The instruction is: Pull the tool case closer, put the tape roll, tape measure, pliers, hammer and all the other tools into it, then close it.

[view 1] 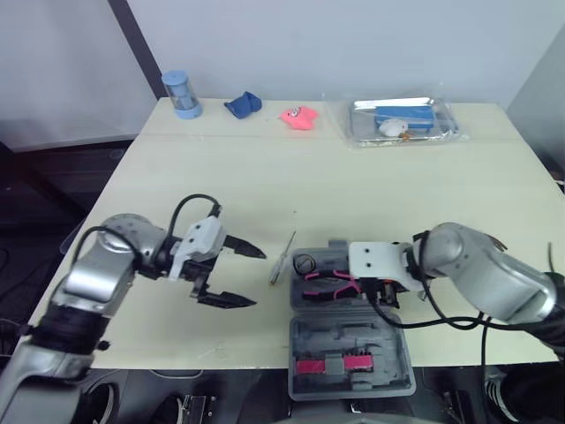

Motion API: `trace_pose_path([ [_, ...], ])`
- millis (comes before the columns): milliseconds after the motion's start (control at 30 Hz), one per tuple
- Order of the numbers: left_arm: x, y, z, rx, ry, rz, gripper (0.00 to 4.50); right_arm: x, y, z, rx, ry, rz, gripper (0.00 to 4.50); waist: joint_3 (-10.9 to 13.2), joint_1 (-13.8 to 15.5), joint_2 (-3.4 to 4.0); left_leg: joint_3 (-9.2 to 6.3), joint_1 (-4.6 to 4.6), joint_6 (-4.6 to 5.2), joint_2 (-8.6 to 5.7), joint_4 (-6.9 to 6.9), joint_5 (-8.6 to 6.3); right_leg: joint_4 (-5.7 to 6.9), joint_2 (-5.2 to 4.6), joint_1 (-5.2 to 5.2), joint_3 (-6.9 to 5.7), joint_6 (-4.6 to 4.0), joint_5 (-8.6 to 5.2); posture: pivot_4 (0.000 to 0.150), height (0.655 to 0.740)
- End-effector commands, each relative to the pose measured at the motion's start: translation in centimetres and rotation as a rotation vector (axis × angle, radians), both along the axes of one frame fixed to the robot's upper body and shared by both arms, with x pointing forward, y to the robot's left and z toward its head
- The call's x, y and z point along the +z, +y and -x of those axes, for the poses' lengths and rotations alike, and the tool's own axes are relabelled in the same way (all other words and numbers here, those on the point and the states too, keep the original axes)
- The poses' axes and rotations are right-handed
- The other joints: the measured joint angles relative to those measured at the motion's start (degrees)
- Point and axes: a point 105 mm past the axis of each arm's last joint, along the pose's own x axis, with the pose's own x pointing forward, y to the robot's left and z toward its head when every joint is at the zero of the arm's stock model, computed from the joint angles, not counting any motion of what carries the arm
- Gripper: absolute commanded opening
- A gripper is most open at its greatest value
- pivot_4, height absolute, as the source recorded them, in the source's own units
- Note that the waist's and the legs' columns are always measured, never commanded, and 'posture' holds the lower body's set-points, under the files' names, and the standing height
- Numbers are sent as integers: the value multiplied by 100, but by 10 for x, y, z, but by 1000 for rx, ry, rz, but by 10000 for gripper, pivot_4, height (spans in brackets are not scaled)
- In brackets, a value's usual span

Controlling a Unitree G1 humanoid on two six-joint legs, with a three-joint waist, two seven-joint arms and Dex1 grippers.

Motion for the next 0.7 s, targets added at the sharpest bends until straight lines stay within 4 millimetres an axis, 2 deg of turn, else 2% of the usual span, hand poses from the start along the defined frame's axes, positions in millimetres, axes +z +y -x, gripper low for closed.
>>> trace_pose_path([
  [33,13,3,8,-51,-49,-17,44794,6,3,-8,-10,-62,30,10206,2,6,3,0,0,0,-2,0,0,0,-2,0,0,0,0,1500,7400],
  [267,14,10,11,-59,-49,-59,44794,-1,14,-19,-29,-76,62,10206,6,-41,11,-3,0,0,-12,-1,0,3,2,-3,1,0,0,1500,7400],
  [433,13,10,13,-65,-46,-67,44794,-11,14,-19,-23,-72,97,10206,7,-40,11,-3,0,0,-12,-1,0,3,1,-3,1,0,0,1500,7400],
  [700,11,8,14,-61,-45,-63,44794,-12,23,-21,23,-104,68,10206,7,-147,12,-5,4,-4,-12,-1,2,13,4,-4,2,0,0,1500,7400],
])
